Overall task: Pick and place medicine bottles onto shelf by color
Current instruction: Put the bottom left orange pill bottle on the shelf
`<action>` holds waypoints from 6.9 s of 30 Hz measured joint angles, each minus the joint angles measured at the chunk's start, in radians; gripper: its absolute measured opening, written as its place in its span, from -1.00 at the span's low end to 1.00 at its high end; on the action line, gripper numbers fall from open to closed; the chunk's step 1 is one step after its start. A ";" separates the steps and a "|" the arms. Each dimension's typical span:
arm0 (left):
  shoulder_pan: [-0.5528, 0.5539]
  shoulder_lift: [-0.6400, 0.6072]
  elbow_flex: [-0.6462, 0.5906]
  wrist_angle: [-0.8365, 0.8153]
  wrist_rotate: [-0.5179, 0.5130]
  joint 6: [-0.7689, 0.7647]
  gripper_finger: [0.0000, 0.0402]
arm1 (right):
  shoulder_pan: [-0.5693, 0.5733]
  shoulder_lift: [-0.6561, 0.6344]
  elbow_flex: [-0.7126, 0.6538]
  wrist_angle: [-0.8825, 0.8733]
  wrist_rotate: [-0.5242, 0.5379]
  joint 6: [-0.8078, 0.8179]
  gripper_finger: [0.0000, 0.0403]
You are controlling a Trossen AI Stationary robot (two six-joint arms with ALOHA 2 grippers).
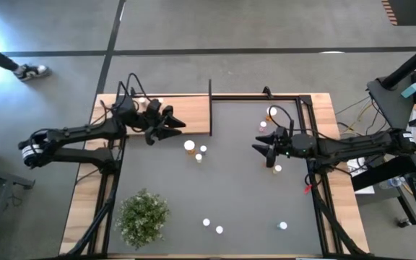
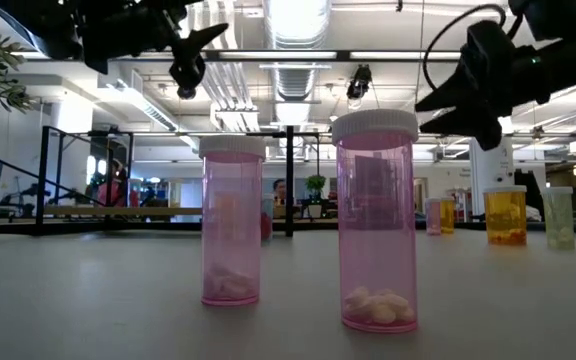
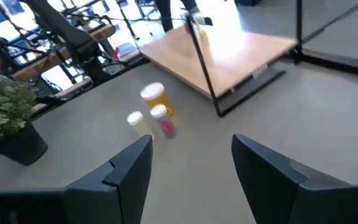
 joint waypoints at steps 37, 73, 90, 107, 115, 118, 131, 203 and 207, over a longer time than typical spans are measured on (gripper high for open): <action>-0.027 0.030 -0.002 -0.146 -0.006 0.000 -0.04 | 0.000 0.002 -0.222 0.162 0.032 0.155 0.04; -0.191 0.072 0.097 -0.494 -0.384 0.330 -0.05 | 0.000 0.002 -0.222 0.162 0.030 0.153 0.04; -0.232 0.276 0.354 -1.008 -0.590 0.604 0.00 | 0.000 0.002 -0.222 0.162 0.030 0.153 0.04; -0.244 0.397 0.349 -1.012 -0.696 0.686 0.67 | 0.000 0.002 -0.222 0.162 0.030 0.153 0.04; -0.245 0.472 0.348 -1.000 -0.705 0.718 0.68 | 0.000 0.002 -0.222 0.162 0.030 0.153 0.04; -0.245 0.495 0.348 -0.984 -0.721 0.728 0.68 | 0.000 0.002 -0.222 0.162 0.030 0.153 0.04; -0.245 0.554 0.350 -0.980 -0.762 0.734 0.67 | 0.000 0.002 -0.221 0.162 0.030 0.153 0.04; 0.226 0.605 0.560 -1.086 -0.884 0.708 0.02 | 0.000 0.004 -0.221 0.163 0.030 0.153 0.04; 0.230 0.605 0.560 -1.087 -0.884 0.708 0.02 | 0.000 0.004 -0.221 0.163 0.030 0.153 0.04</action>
